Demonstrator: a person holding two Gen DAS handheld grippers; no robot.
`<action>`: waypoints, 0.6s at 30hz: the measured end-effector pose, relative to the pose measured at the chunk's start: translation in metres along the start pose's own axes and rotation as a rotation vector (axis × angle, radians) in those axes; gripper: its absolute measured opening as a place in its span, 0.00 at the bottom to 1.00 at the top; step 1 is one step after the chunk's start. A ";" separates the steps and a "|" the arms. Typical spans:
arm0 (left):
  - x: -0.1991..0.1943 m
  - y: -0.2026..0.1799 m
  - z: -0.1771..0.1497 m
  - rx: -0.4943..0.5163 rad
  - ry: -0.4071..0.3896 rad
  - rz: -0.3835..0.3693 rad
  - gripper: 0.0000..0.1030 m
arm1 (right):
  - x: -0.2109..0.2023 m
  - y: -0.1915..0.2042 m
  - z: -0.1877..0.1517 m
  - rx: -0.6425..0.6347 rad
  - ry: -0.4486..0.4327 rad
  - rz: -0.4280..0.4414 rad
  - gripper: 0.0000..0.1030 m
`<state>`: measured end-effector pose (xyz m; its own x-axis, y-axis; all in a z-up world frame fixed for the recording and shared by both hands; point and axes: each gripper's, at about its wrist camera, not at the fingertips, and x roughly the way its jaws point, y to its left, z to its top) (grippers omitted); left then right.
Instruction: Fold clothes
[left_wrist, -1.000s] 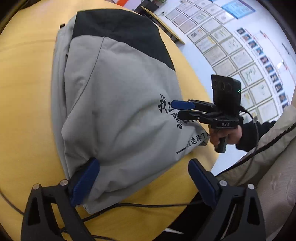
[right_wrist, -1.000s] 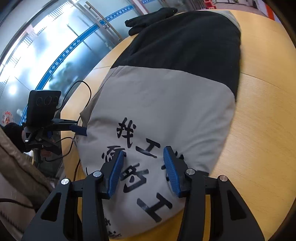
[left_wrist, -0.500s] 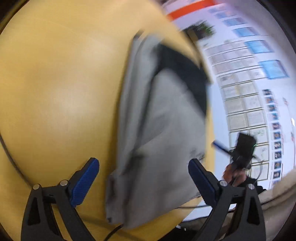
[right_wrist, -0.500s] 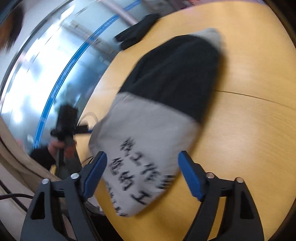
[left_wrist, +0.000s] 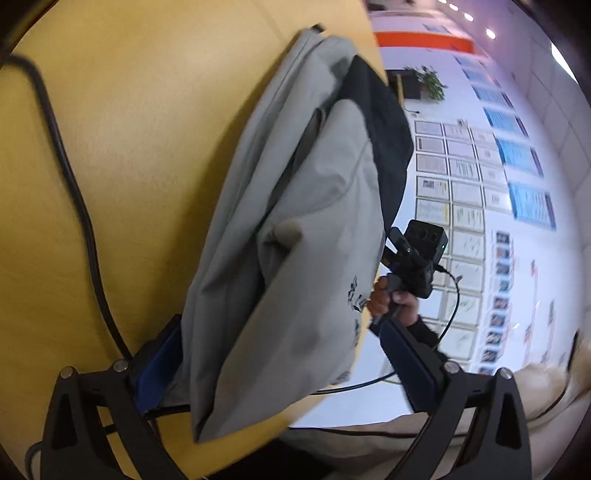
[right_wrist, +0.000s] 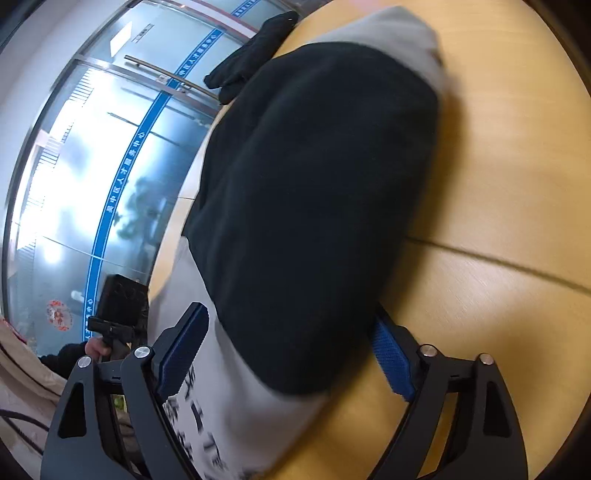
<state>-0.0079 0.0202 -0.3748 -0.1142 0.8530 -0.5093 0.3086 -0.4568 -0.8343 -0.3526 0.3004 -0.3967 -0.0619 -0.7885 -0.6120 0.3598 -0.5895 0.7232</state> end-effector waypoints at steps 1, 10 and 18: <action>0.004 0.003 -0.001 -0.017 0.024 -0.016 1.00 | 0.002 0.004 0.002 -0.013 0.000 -0.018 0.79; 0.036 0.037 -0.020 -0.156 0.018 -0.019 0.34 | 0.000 0.035 -0.007 -0.121 -0.007 -0.228 0.32; 0.020 -0.010 -0.030 -0.033 -0.053 -0.041 0.21 | -0.033 0.103 -0.010 -0.370 -0.100 -0.367 0.19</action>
<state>0.0150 0.0489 -0.3703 -0.1772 0.8555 -0.4865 0.3333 -0.4129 -0.8476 -0.3041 0.2677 -0.3051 -0.3271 -0.5656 -0.7570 0.6015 -0.7425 0.2948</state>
